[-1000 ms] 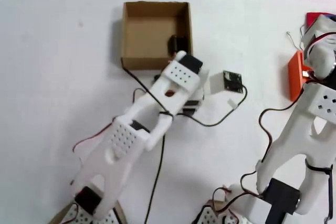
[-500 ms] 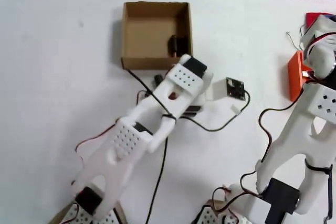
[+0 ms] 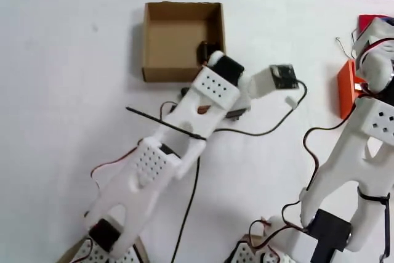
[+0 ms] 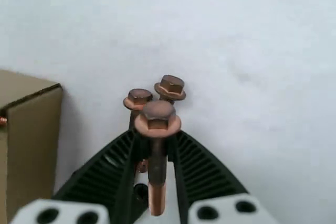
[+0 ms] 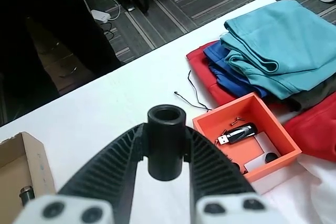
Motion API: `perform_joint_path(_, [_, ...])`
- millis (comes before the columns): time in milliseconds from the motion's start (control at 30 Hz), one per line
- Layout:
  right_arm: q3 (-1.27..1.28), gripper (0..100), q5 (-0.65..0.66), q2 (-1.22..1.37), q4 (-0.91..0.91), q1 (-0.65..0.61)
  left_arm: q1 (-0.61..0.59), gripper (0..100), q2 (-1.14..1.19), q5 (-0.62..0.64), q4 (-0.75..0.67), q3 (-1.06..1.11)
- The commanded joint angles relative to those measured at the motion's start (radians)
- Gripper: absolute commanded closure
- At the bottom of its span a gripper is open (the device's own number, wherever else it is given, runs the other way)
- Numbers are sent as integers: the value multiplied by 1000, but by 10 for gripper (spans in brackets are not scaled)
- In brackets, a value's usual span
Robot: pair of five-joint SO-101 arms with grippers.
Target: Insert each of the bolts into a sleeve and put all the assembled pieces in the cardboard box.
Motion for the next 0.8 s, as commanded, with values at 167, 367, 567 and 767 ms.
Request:
perform_joint_path(167, [-51,975,-14,-19,-19,10,-66,976,-382,126,21,176])
perform_joint_path(367, [-37,975,-14,-133,27,-31,-193,976,-778,264,17,435])
perform_joint_path(567, [146,975,-14,-211,-56,-209,-367,976,-1178,477,-152,679])
perform_joint_path(767, [463,975,-6,-343,-289,-378,-446,976,-1514,552,-422,1182])
